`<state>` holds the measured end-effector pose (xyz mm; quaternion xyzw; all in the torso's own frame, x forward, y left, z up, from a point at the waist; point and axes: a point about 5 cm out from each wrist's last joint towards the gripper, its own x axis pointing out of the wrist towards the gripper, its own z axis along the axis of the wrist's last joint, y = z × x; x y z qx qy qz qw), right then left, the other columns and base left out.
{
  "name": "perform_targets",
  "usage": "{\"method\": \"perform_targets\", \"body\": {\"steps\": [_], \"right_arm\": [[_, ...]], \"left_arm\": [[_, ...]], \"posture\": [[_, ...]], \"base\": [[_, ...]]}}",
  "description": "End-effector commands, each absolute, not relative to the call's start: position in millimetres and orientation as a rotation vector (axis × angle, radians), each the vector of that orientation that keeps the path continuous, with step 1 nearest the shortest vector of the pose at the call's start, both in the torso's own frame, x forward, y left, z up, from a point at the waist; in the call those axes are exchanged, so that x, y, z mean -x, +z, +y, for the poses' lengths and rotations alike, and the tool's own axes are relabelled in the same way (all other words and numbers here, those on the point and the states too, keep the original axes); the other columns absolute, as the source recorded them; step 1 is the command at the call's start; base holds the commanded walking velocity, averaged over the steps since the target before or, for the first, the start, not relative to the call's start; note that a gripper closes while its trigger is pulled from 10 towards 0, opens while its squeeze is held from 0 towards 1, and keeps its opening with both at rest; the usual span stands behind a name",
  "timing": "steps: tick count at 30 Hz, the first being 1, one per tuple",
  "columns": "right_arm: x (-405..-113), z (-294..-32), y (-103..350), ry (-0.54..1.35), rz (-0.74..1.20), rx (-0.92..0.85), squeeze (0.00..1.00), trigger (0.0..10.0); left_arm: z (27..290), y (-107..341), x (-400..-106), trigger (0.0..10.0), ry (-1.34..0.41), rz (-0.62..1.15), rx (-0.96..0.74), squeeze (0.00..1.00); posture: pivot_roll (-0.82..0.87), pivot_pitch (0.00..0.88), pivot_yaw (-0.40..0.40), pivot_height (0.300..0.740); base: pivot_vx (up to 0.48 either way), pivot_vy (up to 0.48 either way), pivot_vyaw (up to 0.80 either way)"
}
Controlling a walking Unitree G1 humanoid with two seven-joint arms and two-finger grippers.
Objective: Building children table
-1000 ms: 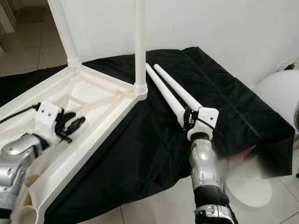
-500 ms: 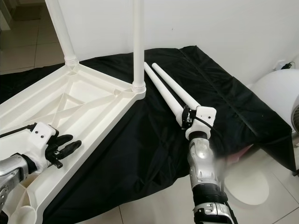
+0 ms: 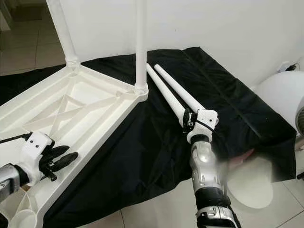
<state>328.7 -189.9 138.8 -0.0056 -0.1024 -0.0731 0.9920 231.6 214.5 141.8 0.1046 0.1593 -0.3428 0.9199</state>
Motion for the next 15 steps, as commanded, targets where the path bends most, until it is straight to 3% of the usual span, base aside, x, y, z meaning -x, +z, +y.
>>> {"method": "perform_targets", "body": {"steps": [1,8,15], "right_arm": [[-328.3,-191.4,137.2,-0.149,-0.203,0.015,0.0,10.0],[-328.7,-191.7,136.5,-0.146,-0.2,0.019,0.0,10.0],[-330.1,-191.5,137.6,-0.142,-0.204,0.024,0.0,10.0]], "left_arm": [[201.6,144.6,-216.1,10.0,-0.983,0.357,-0.139,0.0],[199.1,147.1,-211.4,10.0,-1.005,0.375,-0.137,0.0],[203.5,128.1,-216.4,10.0,-0.906,0.464,-0.228,0.0]], "posture": [[0.0,0.067,-0.015,0.74],[0.0,0.067,-0.02,0.74],[0.0,0.061,-0.023,0.74]], "base": [[0.0,0.0,0.0],[0.0,0.0,0.0],[0.0,0.0,0.0]]}}
